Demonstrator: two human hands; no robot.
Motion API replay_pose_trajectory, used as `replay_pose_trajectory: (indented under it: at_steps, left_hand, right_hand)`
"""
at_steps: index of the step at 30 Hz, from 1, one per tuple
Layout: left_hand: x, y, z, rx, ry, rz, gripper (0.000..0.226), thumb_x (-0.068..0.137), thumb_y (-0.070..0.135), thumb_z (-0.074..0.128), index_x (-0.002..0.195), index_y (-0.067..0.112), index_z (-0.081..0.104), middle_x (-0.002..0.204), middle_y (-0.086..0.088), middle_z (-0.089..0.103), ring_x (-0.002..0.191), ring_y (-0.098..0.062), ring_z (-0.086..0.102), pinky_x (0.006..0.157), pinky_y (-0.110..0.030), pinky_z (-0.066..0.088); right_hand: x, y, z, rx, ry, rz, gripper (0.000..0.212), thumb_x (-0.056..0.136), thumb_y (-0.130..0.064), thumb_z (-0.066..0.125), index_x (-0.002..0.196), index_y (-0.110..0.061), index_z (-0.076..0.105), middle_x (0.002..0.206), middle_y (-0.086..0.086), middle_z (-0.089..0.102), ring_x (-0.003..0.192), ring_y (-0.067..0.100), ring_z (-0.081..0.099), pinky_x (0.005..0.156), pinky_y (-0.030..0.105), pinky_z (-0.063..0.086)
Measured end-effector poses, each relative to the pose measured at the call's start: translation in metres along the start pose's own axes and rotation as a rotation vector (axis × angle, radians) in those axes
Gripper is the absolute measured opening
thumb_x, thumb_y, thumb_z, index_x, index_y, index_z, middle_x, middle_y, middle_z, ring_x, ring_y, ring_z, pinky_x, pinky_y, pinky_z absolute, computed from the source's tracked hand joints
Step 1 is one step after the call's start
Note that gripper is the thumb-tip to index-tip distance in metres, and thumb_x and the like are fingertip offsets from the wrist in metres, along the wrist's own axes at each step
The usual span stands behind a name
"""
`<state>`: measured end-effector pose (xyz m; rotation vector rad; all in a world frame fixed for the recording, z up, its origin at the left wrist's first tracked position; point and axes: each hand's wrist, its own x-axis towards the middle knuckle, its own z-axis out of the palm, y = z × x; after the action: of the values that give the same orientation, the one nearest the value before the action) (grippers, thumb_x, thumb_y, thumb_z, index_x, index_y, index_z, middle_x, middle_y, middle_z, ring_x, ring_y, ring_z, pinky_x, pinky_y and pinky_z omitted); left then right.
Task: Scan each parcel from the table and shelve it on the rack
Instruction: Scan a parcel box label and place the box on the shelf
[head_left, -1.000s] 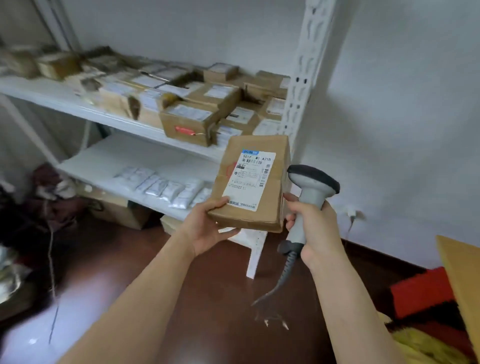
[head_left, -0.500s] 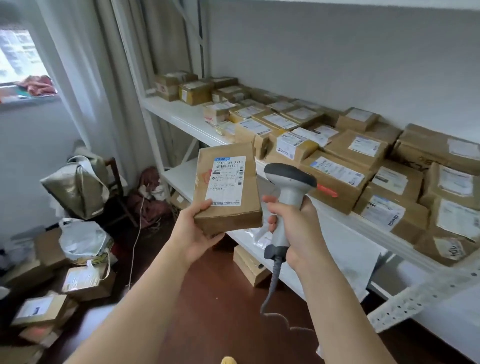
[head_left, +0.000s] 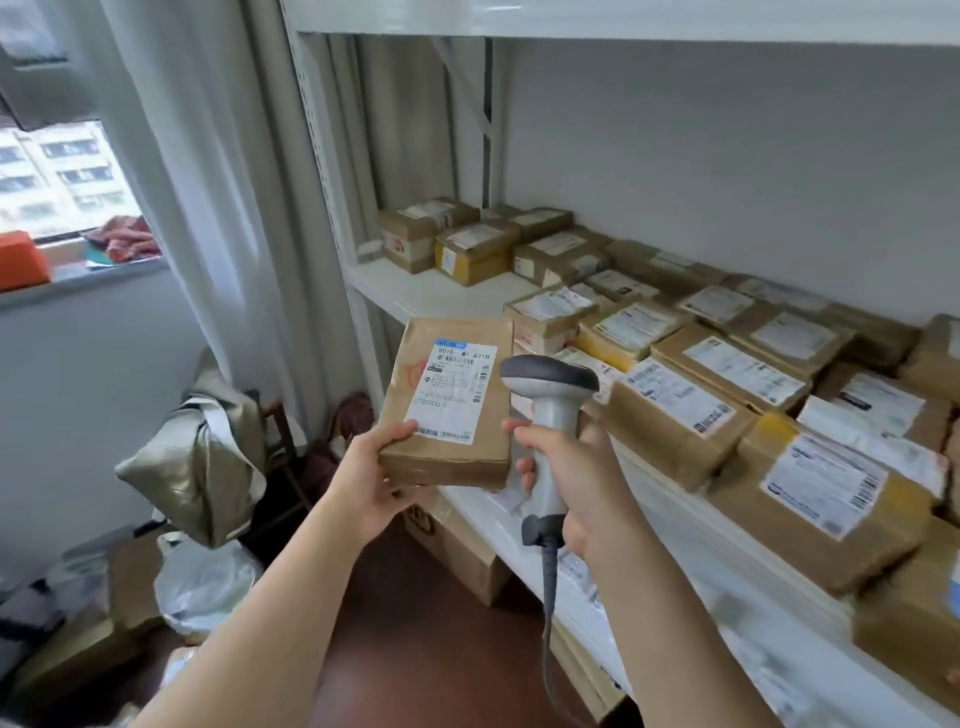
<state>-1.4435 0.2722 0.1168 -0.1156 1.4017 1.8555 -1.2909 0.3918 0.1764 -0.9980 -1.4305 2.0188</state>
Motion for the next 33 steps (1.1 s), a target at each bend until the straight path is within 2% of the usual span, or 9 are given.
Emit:
replay_pose_trajectory:
  at_steps: [2, 4, 7, 14, 19, 21, 24, 27, 33]
  left_hand:
    - [0.039, 0.023, -0.006, 0.022, -0.011, 0.001, 0.031, 0.079, 0.023, 0.069, 0.110, 0.016, 0.066, 0.093, -0.006, 0.075, 0.097, -0.024, 0.064, 0.103, -0.043, 0.045]
    - [0.077, 0.048, -0.009, 0.051, -0.025, -0.003, 0.030, 0.078, 0.024, 0.069, 0.107, 0.015, 0.066, 0.093, -0.004, 0.075, 0.093, -0.022, 0.064, 0.093, -0.040, 0.050]
    - [0.128, 0.085, -0.009, 0.109, -0.011, 0.001, 0.047, 0.066, 0.029, 0.075, 0.111, 0.018, 0.066, 0.105, -0.004, 0.072, 0.096, -0.020, 0.063, 0.076, -0.034, 0.049]
    - [0.231, 0.157, 0.032, 0.209, -0.035, -0.062, 0.068, 0.050, 0.038, 0.079, 0.115, 0.024, 0.065, 0.116, -0.003, 0.069, 0.106, -0.024, 0.064, 0.071, -0.035, 0.051]
    - [0.283, 0.165, 0.068, 0.251, -0.004, -0.034, 0.055, 0.074, 0.041, 0.074, 0.122, 0.020, 0.057, 0.115, -0.006, 0.065, 0.102, -0.025, 0.063, 0.090, -0.043, 0.053]
    - [0.299, 0.167, 0.084, 0.316, 0.046, 0.016, 0.075, 0.074, 0.057, 0.072, 0.135, 0.021, 0.048, 0.129, -0.006, 0.057, 0.109, -0.026, 0.058, 0.094, -0.046, 0.051]
    - [0.315, 0.163, 0.108, 0.443, 0.246, 0.002, 0.120, 0.051, 0.079, 0.072, 0.147, 0.024, 0.026, 0.145, -0.008, 0.037, 0.126, -0.032, 0.044, 0.100, -0.047, 0.046]
    - [0.327, 0.161, 0.130, 0.562, 0.409, 0.021, 0.104, 0.069, 0.069, 0.070, 0.143, 0.011, 0.025, 0.142, -0.013, 0.033, 0.127, -0.033, 0.038, 0.091, -0.036, 0.041]
    - [0.348, 0.165, 0.157, 0.386, 0.430, -0.033, 0.077, 0.086, 0.055, 0.059, 0.138, 0.009, 0.024, 0.141, -0.016, 0.039, 0.125, -0.035, 0.043, 0.100, -0.044, 0.043]
  right_hand:
    - [0.030, -0.001, 0.022, -0.003, 0.037, -0.010, 0.021, 0.085, -0.002, 0.066, 0.105, -0.006, 0.063, 0.102, 0.014, 0.073, 0.052, 0.012, 0.053, 0.048, 0.025, 0.044]
    - [0.059, -0.002, 0.039, -0.002, 0.099, -0.011, 0.024, 0.085, -0.003, 0.067, 0.109, -0.004, 0.063, 0.102, 0.012, 0.074, 0.050, 0.009, 0.053, 0.046, 0.024, 0.045]
    - [0.089, -0.009, 0.059, -0.015, 0.160, -0.003, 0.027, 0.084, -0.006, 0.069, 0.109, -0.007, 0.061, 0.103, 0.016, 0.073, 0.050, 0.010, 0.054, 0.049, 0.026, 0.045]
    - [0.159, -0.028, 0.078, -0.027, 0.293, 0.017, 0.033, 0.082, -0.011, 0.074, 0.112, -0.009, 0.059, 0.106, 0.020, 0.072, 0.050, 0.012, 0.054, 0.055, 0.030, 0.044]
    - [0.209, -0.041, 0.070, 0.005, 0.329, -0.014, 0.027, 0.084, -0.006, 0.072, 0.106, -0.011, 0.056, 0.109, 0.018, 0.071, 0.051, 0.010, 0.054, 0.048, 0.024, 0.043]
    - [0.227, -0.047, 0.065, 0.013, 0.337, -0.002, 0.034, 0.083, -0.006, 0.072, 0.113, -0.007, 0.055, 0.110, 0.019, 0.071, 0.050, 0.010, 0.054, 0.047, 0.024, 0.043]
    - [0.246, -0.054, 0.059, 0.012, 0.347, -0.003, 0.035, 0.083, -0.007, 0.073, 0.114, -0.008, 0.056, 0.109, 0.020, 0.071, 0.050, 0.009, 0.054, 0.048, 0.024, 0.043]
    - [0.261, -0.064, 0.052, -0.014, 0.340, -0.001, 0.034, 0.082, -0.012, 0.075, 0.112, -0.014, 0.059, 0.105, 0.012, 0.072, 0.052, 0.008, 0.056, 0.047, 0.022, 0.045]
    - [0.274, -0.067, 0.043, -0.032, 0.360, 0.001, 0.037, 0.080, -0.015, 0.077, 0.113, -0.015, 0.059, 0.105, 0.015, 0.073, 0.055, 0.010, 0.057, 0.055, 0.028, 0.046]
